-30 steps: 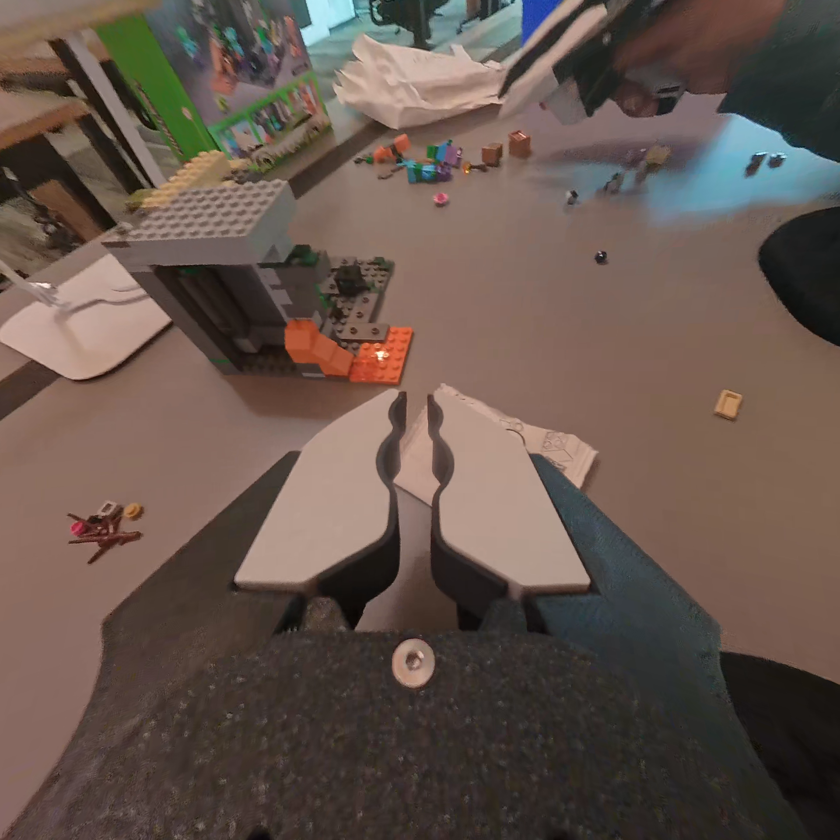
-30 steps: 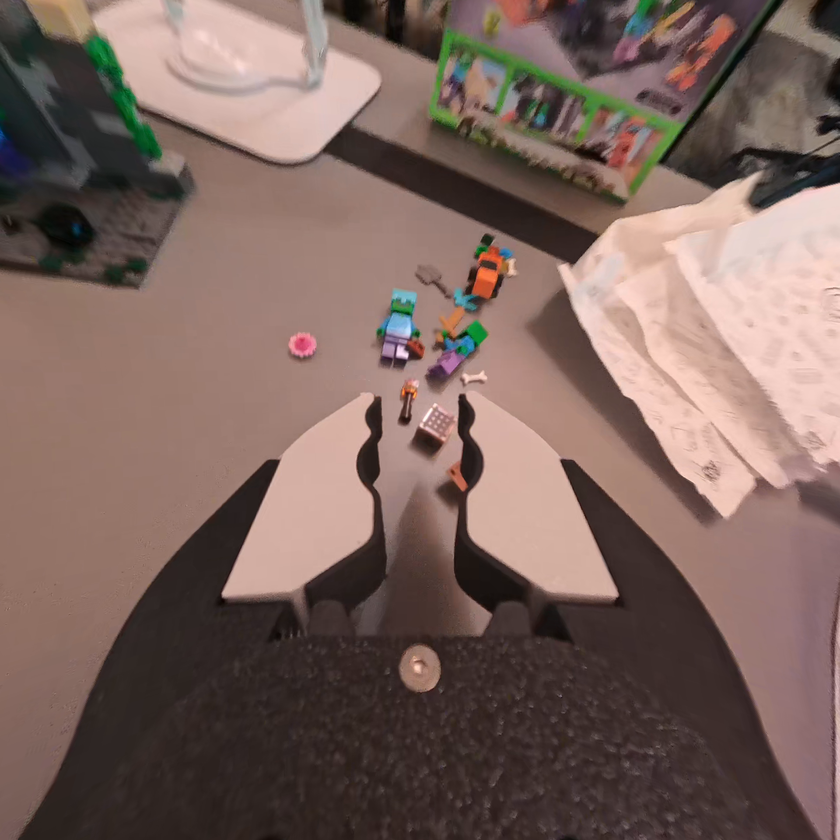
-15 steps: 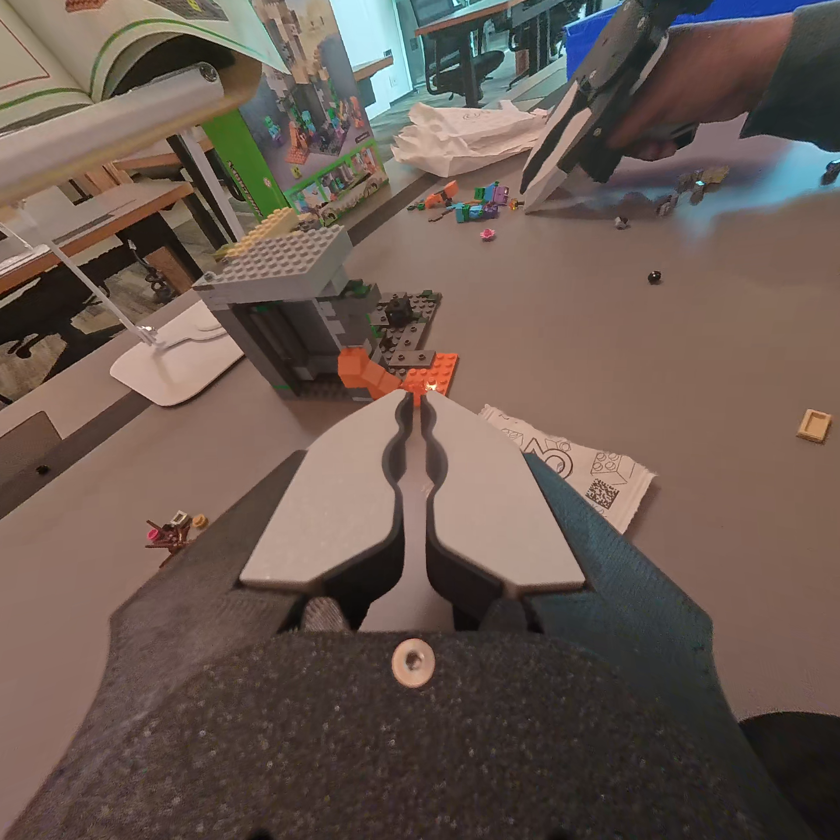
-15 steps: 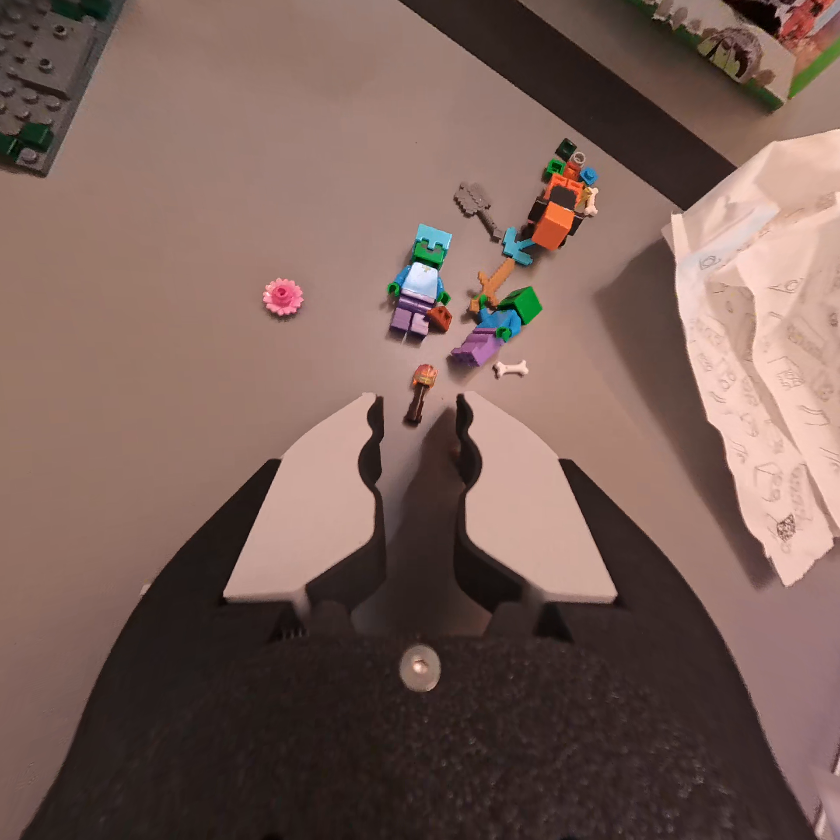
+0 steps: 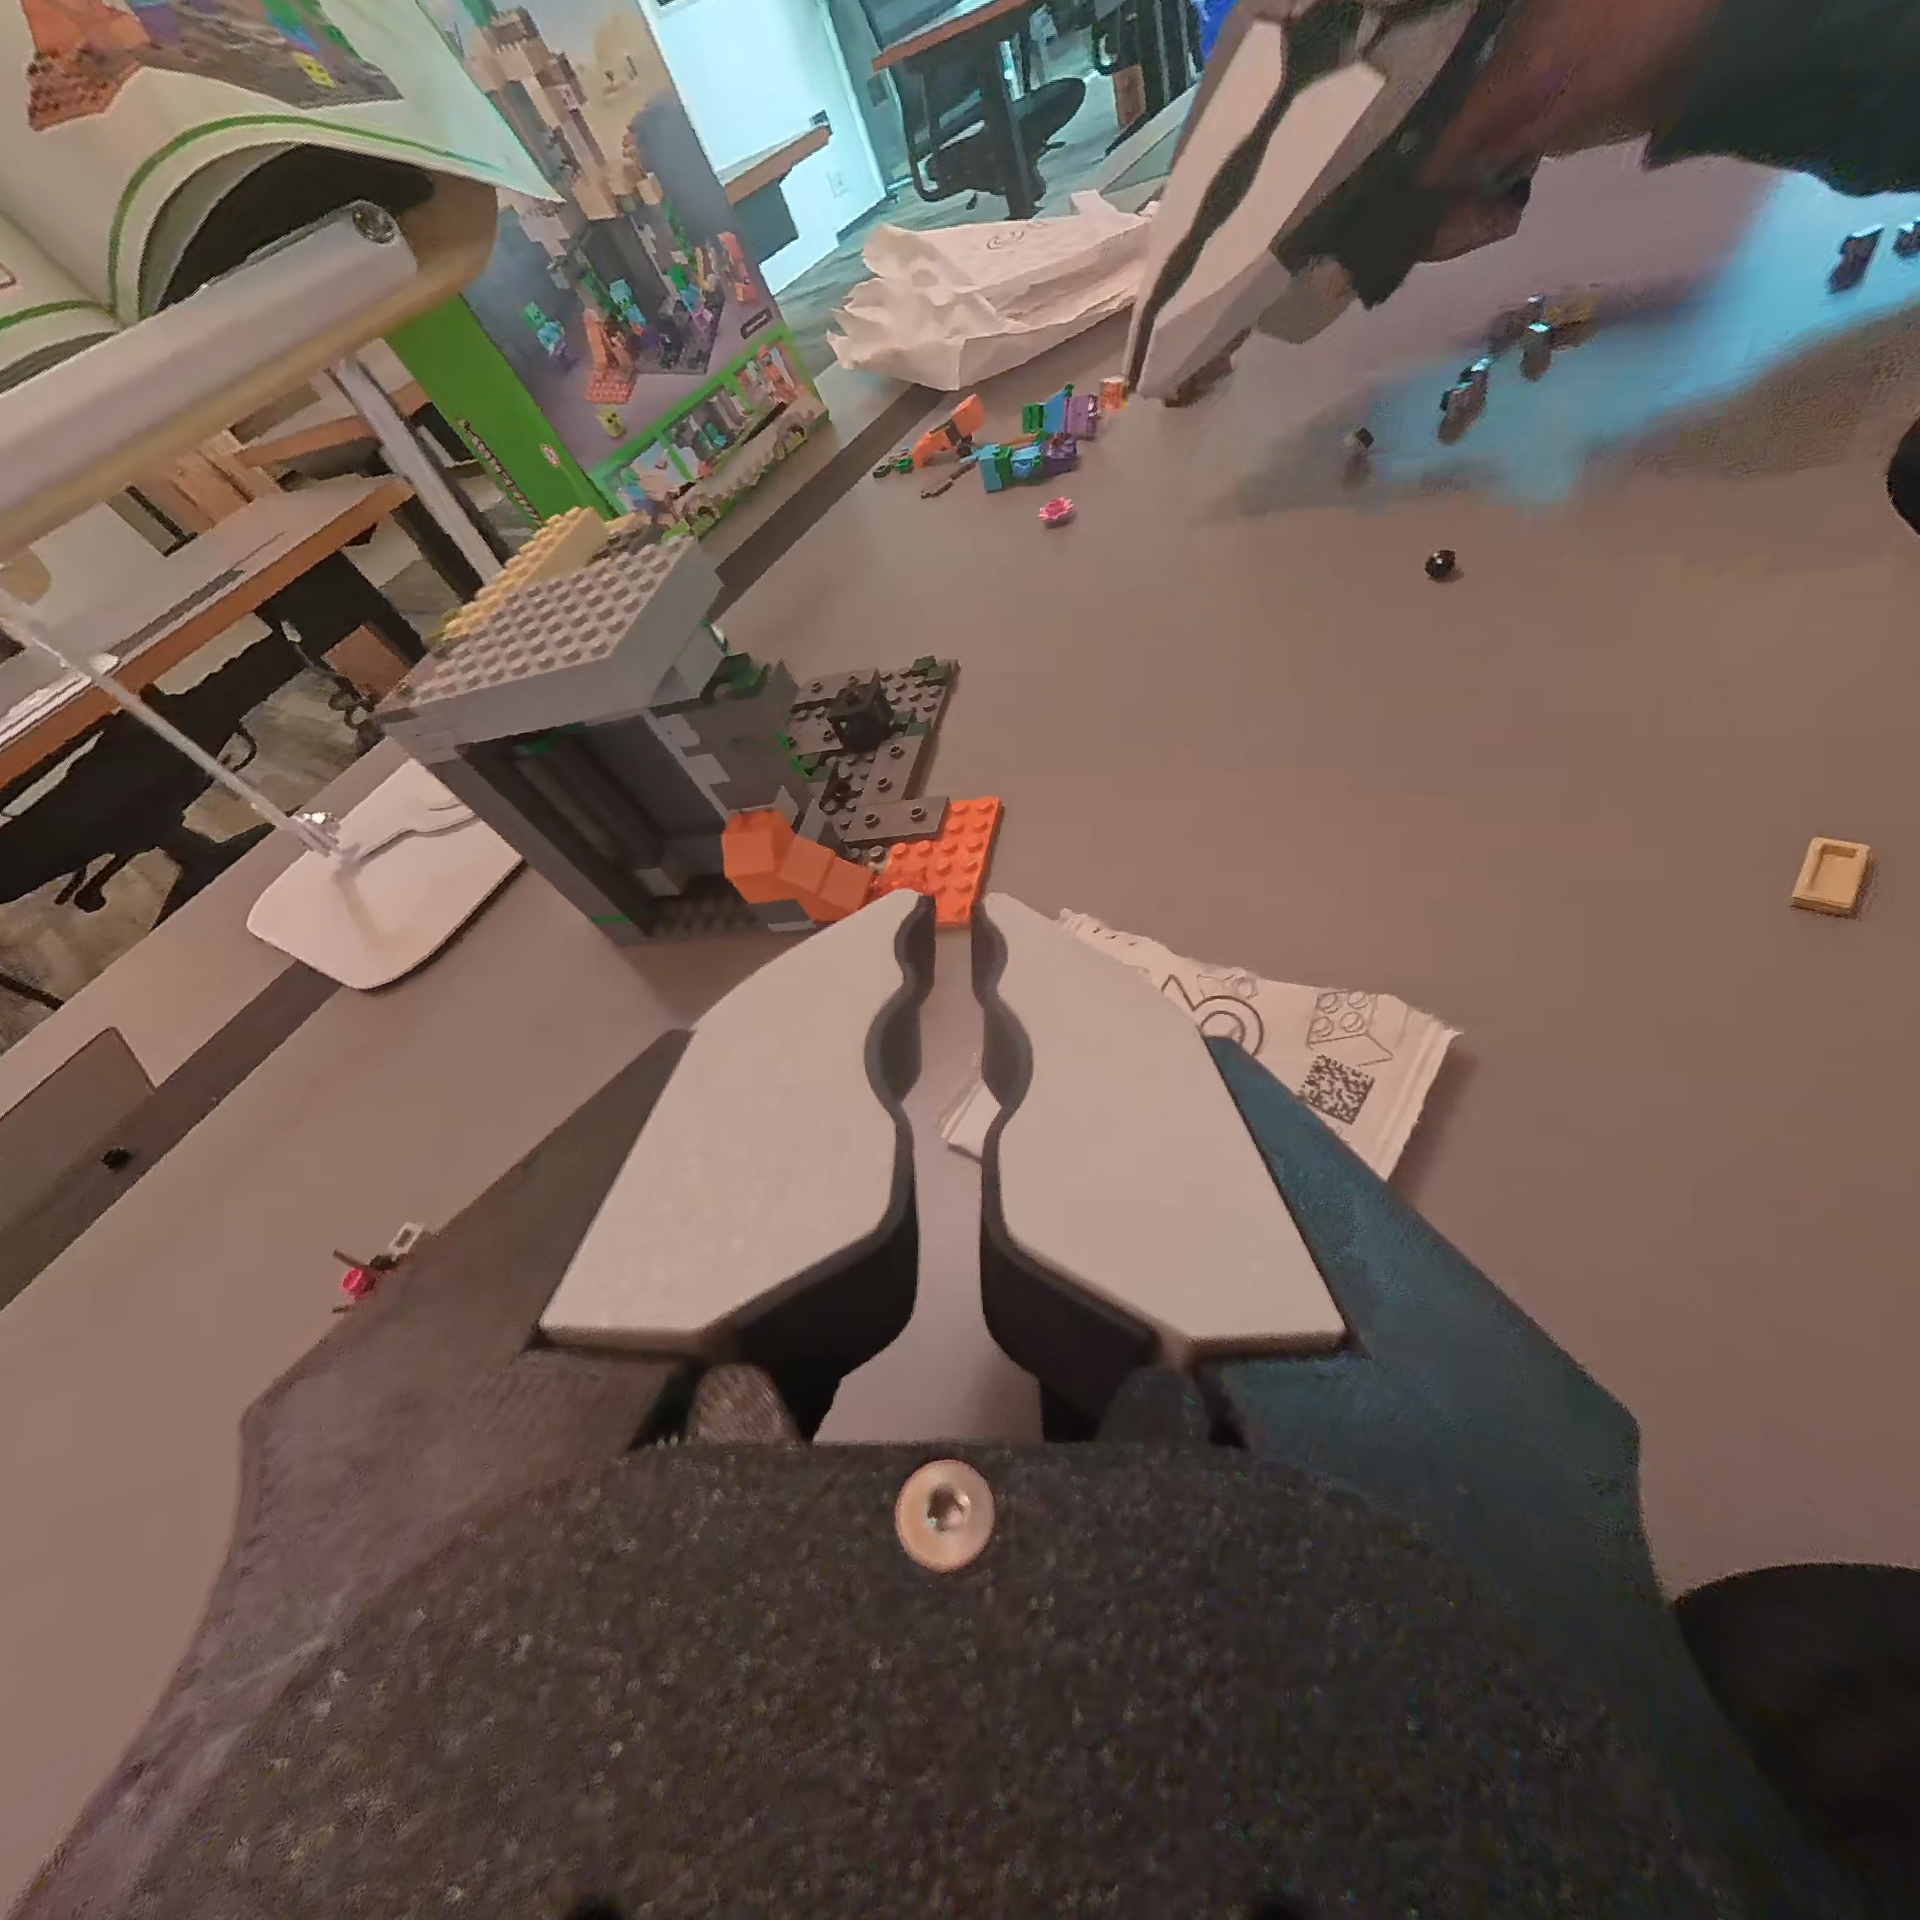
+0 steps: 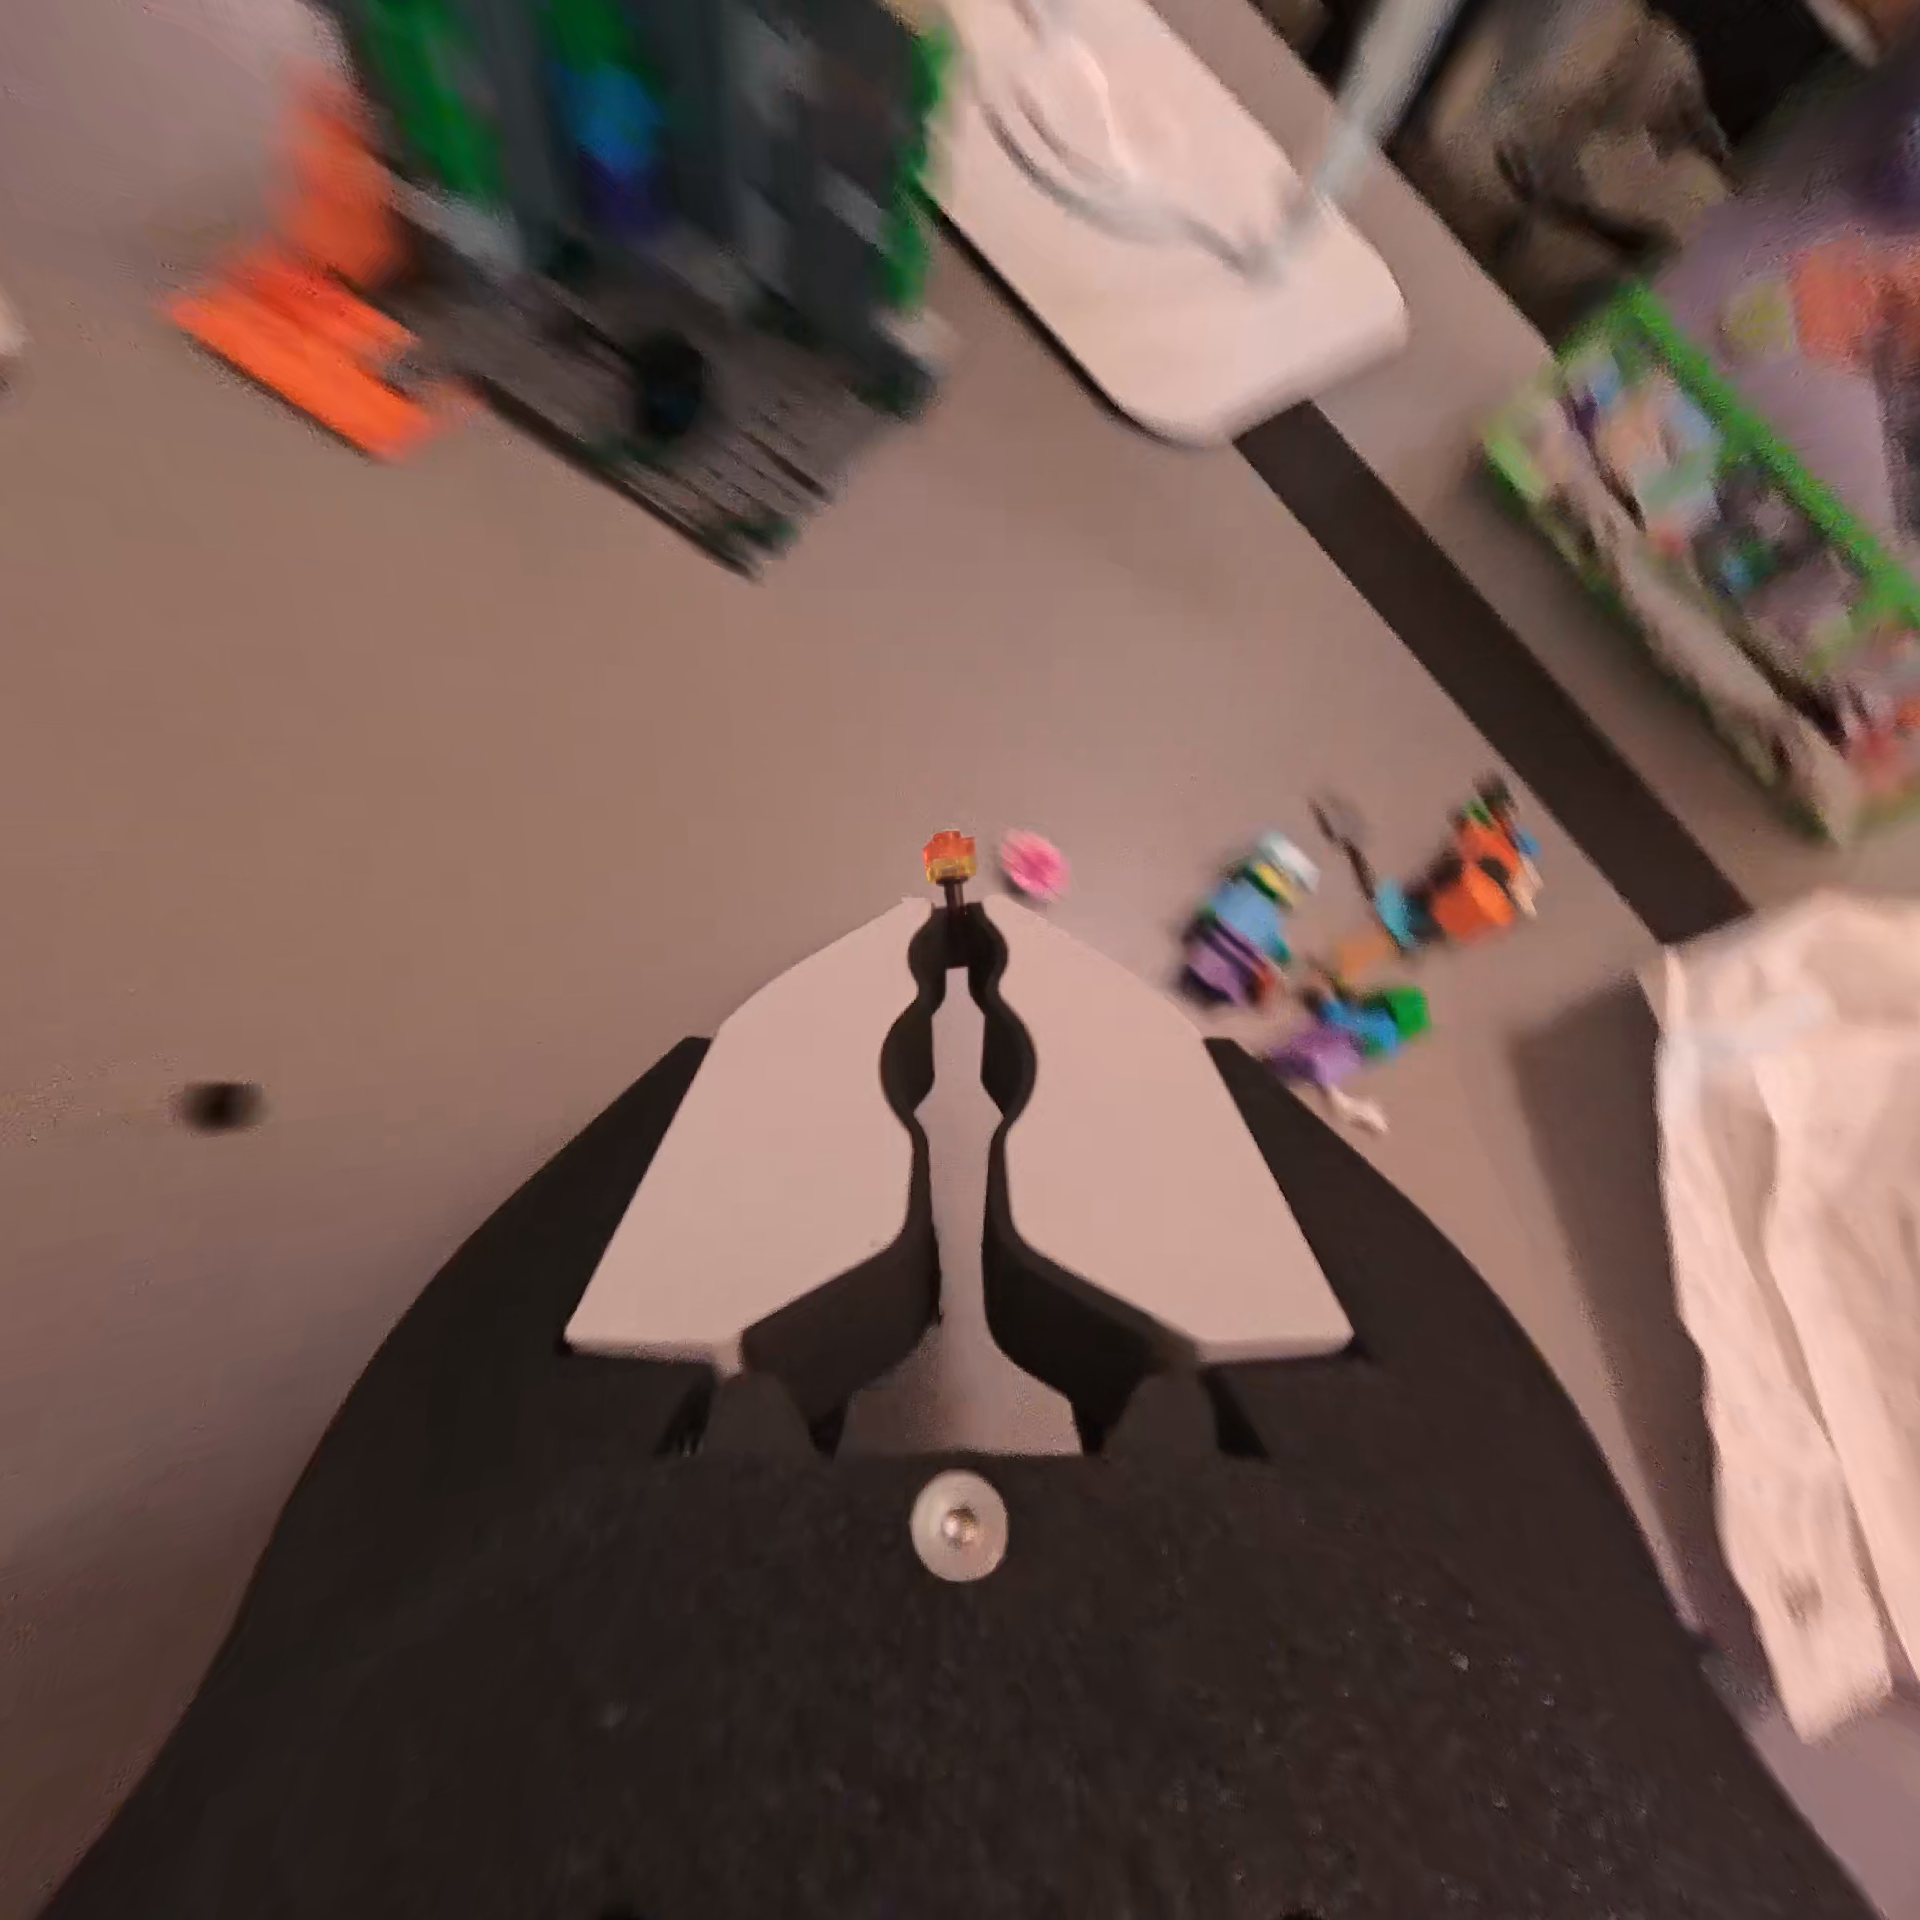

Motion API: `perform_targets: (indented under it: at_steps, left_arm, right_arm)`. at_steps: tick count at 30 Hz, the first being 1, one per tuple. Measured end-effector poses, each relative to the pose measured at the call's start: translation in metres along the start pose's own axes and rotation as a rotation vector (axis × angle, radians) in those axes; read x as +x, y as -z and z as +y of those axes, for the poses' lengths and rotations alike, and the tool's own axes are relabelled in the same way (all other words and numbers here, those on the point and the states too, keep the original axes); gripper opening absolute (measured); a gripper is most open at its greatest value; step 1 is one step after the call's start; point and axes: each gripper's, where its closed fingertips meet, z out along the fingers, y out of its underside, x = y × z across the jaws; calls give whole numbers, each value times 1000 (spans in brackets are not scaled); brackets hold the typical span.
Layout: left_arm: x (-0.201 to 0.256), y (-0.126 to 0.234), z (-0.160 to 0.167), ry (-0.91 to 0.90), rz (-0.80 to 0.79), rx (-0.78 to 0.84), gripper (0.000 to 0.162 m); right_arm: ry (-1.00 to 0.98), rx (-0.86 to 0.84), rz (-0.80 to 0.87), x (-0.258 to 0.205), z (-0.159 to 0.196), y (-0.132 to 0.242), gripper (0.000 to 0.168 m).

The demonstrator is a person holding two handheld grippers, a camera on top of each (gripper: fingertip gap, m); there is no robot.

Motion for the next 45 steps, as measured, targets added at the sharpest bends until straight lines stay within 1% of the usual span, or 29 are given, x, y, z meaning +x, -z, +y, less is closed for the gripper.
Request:
perform_targets:
  at_steps: [2, 5, 7, 10, 14, 16, 18, 22, 29, 30, 32, 33, 45]
  left_arm:
    - [9, -1, -6, -9, 38, 17, 10]
    - [32, -6, -23, -39, 139, 43, 16]
    - [47, -9, -39, -66, 209, 70, 18]
    - [62, -16, -58, -93, 273, 78, 18]
    - [80, -29, -54, -170, 350, -3, 20]
    - [88, -32, -51, -176, 373, -14, 18]
    - [92, -34, -46, -197, 380, -31, 17]
    - [98, -35, -40, -189, 396, -34, 8]
    - [98, -31, -36, -178, 392, -15, 7]
    - [98, -30, -35, -179, 392, -13, 7]
    - [98, -29, -34, -183, 398, -9, 7]
    - [99, -28, -34, -182, 406, -6, 7]
    - [111, -25, -34, -182, 453, 11, 7]
  right_arm:
    - [93, 84, -125, -46, -28, 6, 3]
    - [226, 188, -268, -109, -59, 13, 3]
    - [295, 213, -321, -140, -68, 13, 3]
    - [362, 215, -352, -167, -68, 9, 3]
    - [370, 224, -363, -178, -66, 11, 3]
    - [386, 218, -348, -178, -62, 11, 3]
    - [374, 221, -367, -181, -60, 12, 3]
    - [372, 215, -375, -182, -56, 10, 3]
    - [340, 253, -410, -188, -57, 8, 4]
    - [336, 258, -419, -189, -56, 8, 5]
    - [327, 262, -435, -192, -56, 7, 12]
    - [327, 262, -437, -193, -55, 6, 13]
    - [355, 278, -487, -204, -53, 7, 7]
